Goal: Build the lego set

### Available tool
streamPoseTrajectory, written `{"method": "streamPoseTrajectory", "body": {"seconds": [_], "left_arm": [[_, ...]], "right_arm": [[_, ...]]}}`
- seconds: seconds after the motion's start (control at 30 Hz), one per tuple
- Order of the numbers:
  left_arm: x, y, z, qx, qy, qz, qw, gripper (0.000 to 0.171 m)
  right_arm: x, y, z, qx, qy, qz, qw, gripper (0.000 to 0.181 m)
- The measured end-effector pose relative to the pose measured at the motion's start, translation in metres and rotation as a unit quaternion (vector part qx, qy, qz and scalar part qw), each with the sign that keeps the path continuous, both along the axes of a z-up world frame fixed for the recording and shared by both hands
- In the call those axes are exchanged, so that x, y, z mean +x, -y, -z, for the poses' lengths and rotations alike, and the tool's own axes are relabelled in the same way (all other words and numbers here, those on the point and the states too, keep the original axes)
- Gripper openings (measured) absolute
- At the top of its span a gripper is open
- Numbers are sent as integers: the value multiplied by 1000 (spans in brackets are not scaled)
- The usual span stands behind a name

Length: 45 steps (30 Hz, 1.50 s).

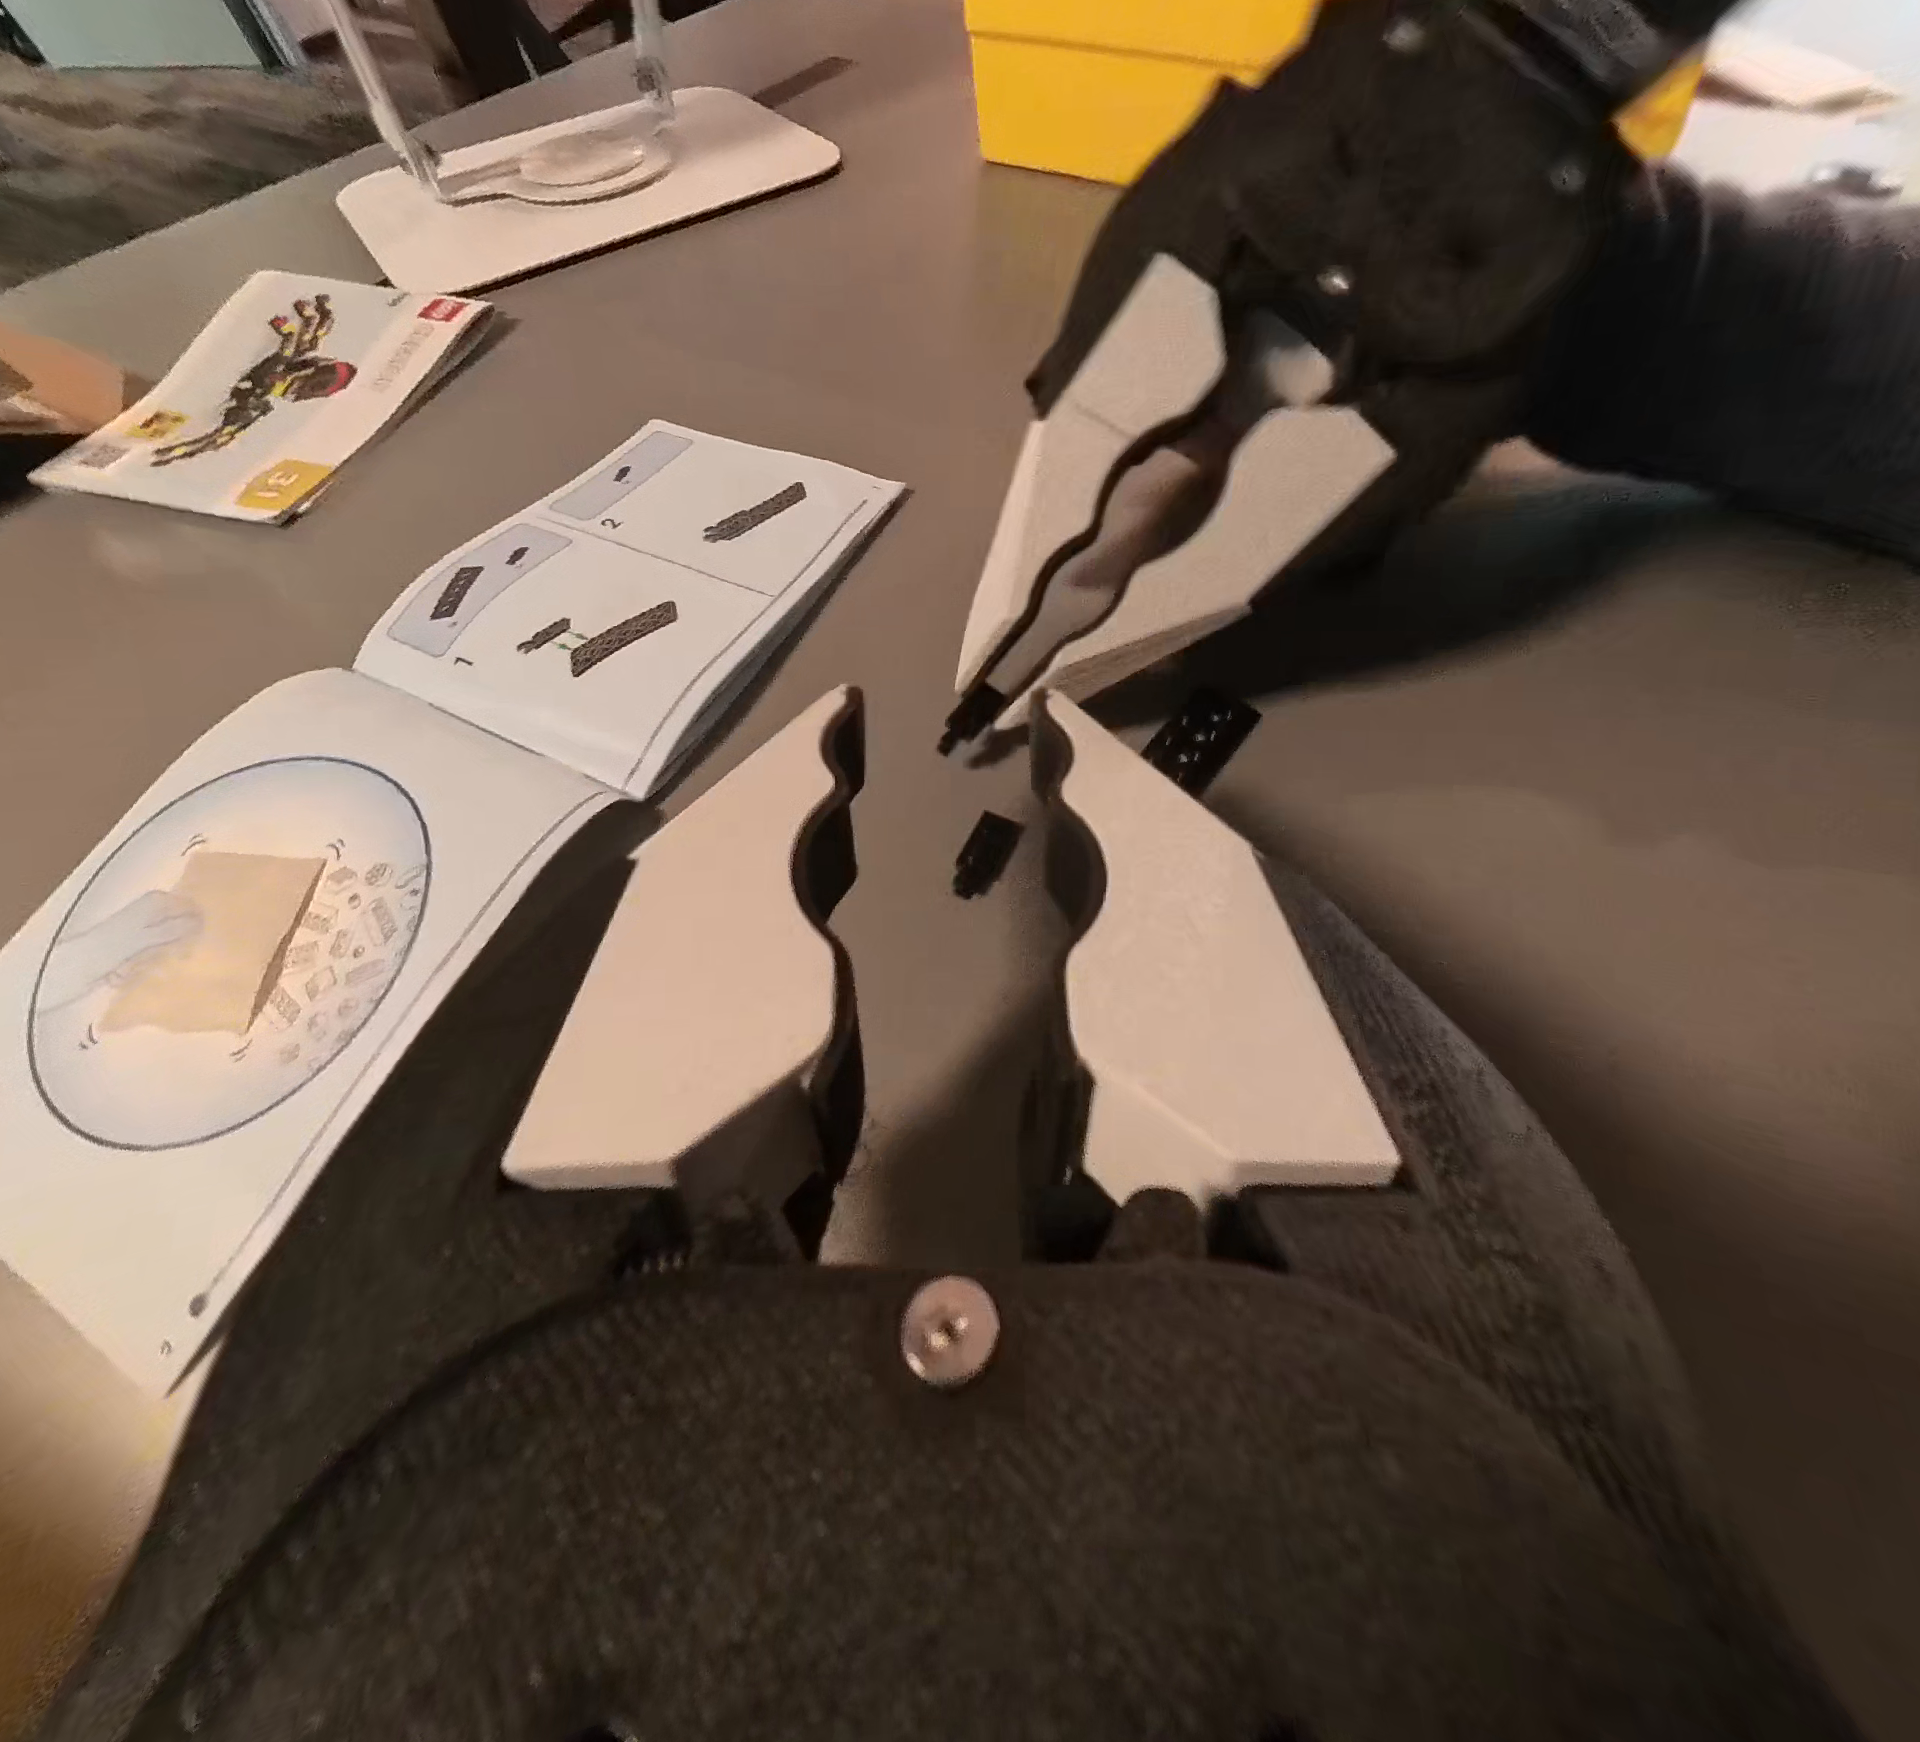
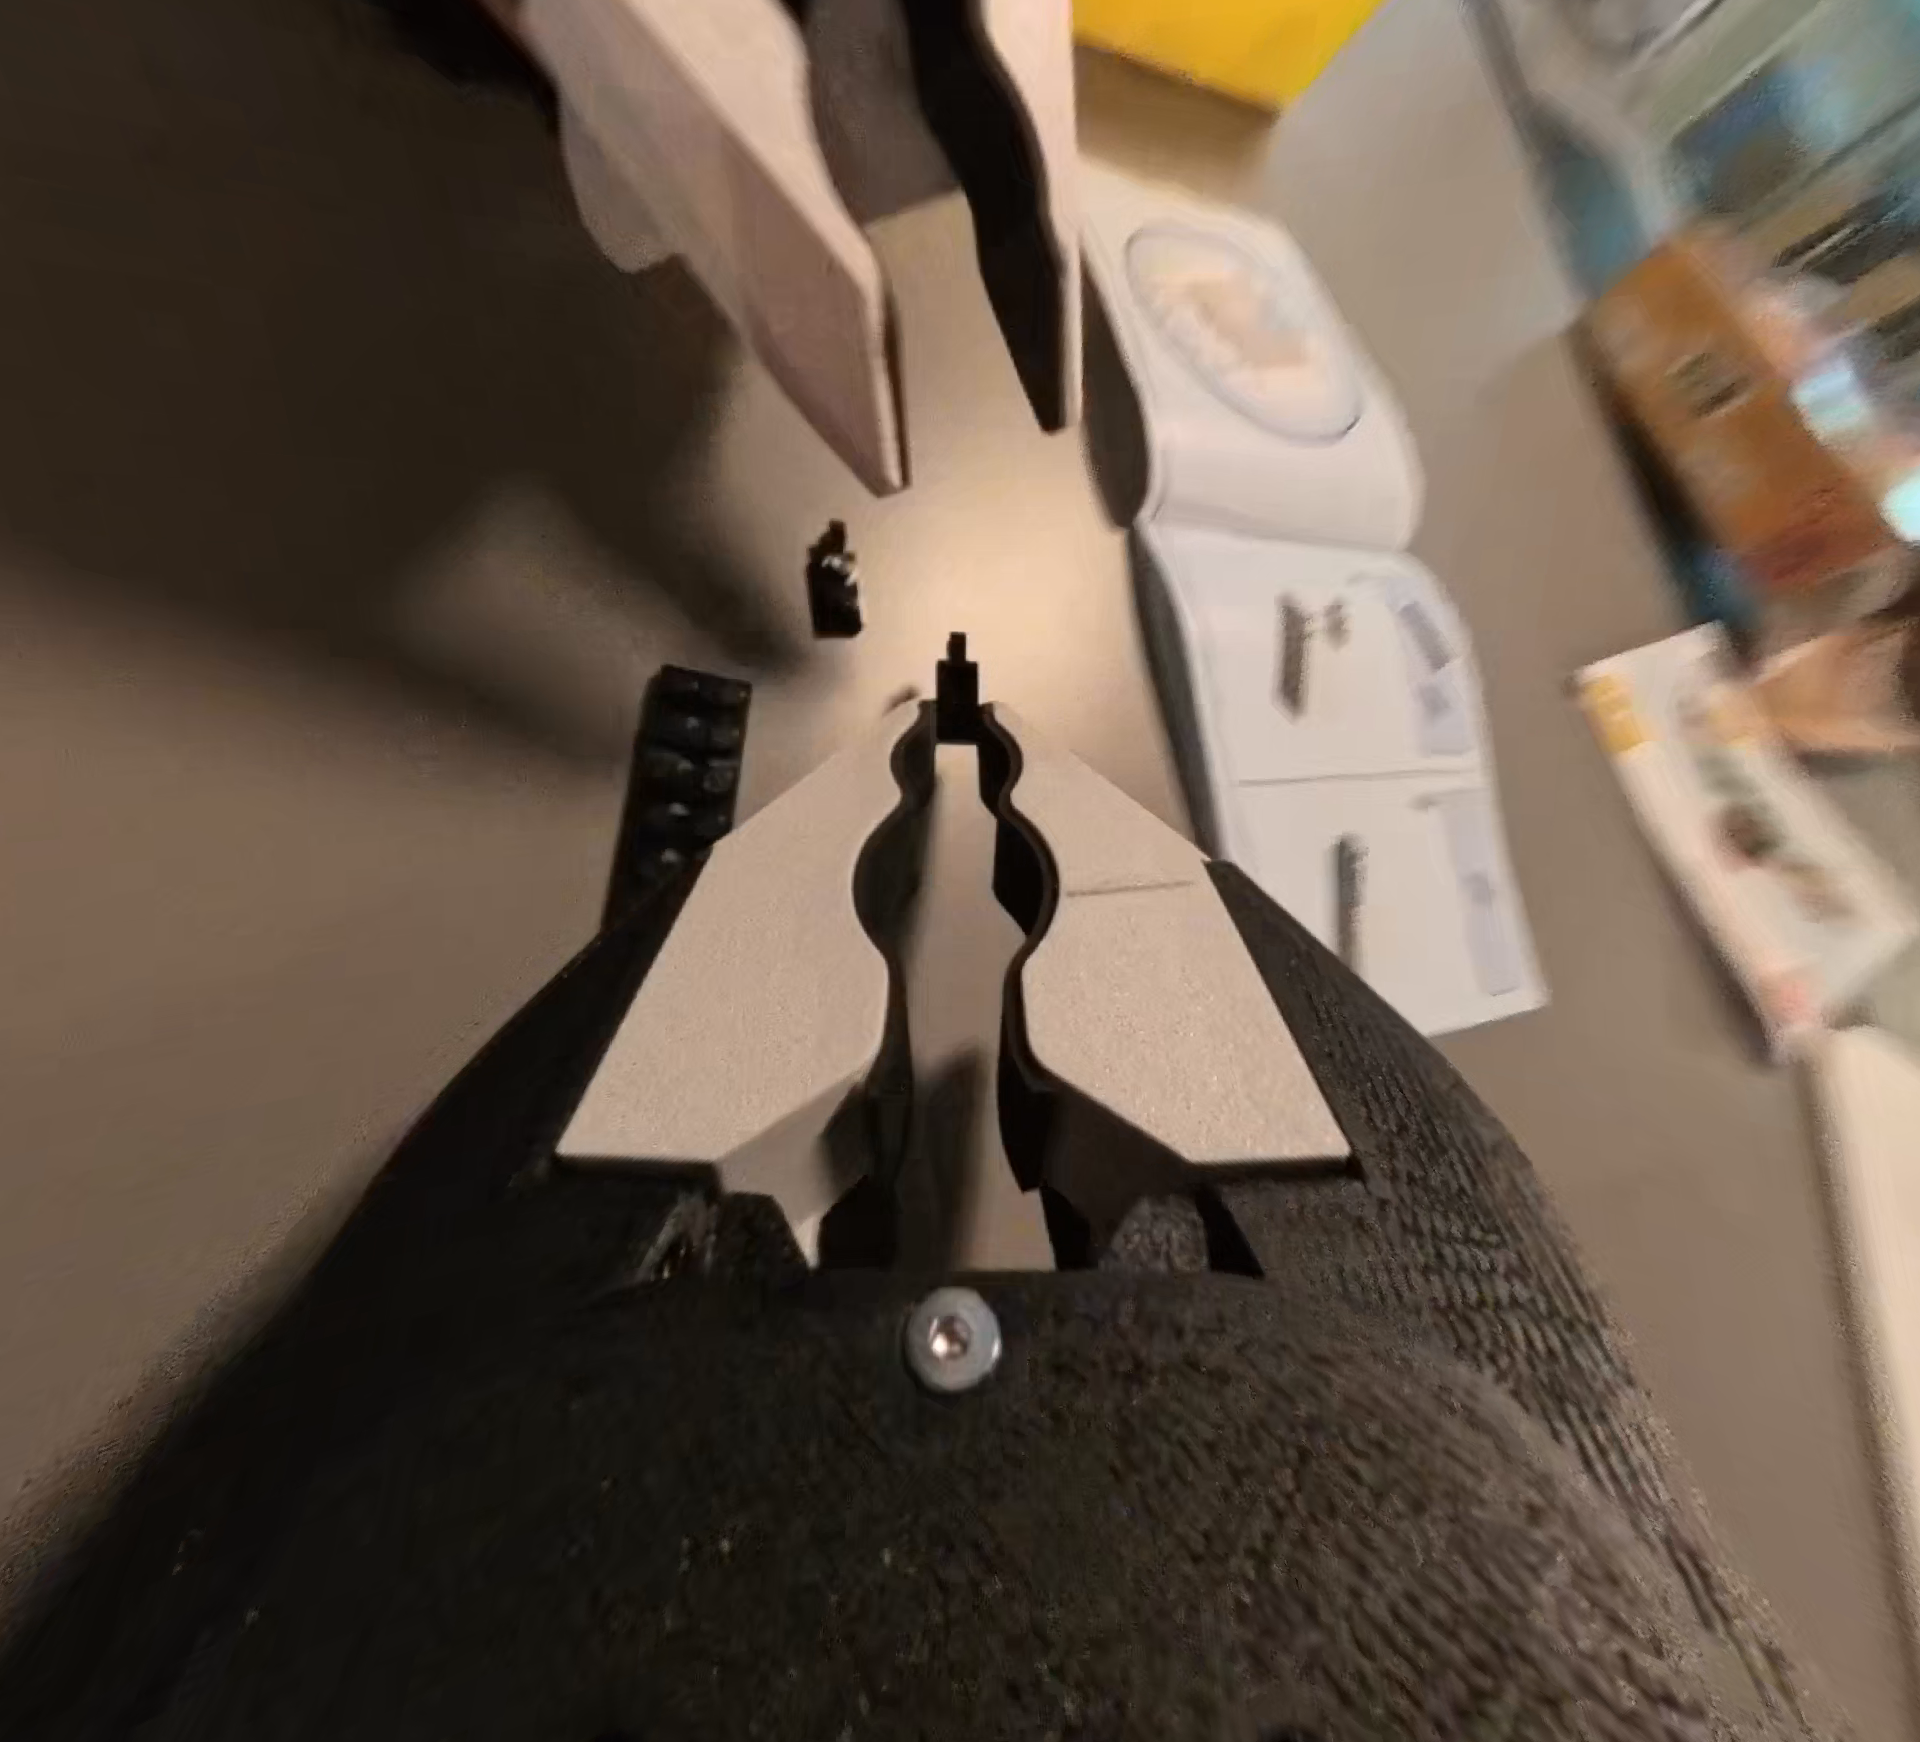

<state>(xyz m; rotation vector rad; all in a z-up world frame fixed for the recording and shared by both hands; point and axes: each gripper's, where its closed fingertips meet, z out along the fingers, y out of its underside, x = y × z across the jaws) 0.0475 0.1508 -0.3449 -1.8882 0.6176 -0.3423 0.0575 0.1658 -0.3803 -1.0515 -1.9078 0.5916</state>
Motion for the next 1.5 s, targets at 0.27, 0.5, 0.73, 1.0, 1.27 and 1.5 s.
{"method": "streamPoseTrajectory", "body": {"seconds": [0.27, 0.5, 0.73, 1.0, 1.27, 1.5], "left_arm": [[-3, 0, -2, -22, 43, 10, 999, 27], [5, 6, -1, -17, 34, 39, 999, 13], [10, 15, 5, -5, -23, 80, 997, 5], [8, 12, 1, 245, -358, 68, 899, 5], [32, 32, -8, 381, -445, 118, 802, 5], [35, 35, -3, 397, -472, 134, 776, 5]], "right_arm": [[-10, 17, -40, 303, -170, -38, 937, 6], [-9, 28, -45, 395, -189, -58, 897, 6], [-3, 27, -47, 275, -183, -56, 942, 21], [18, 42, -45, -299, -53, -71, 950, 27], [23, 56, -40, -341, -11, -96, 935, 17], [26, 67, -40, -367, 10, -122, 922, 16]]}}
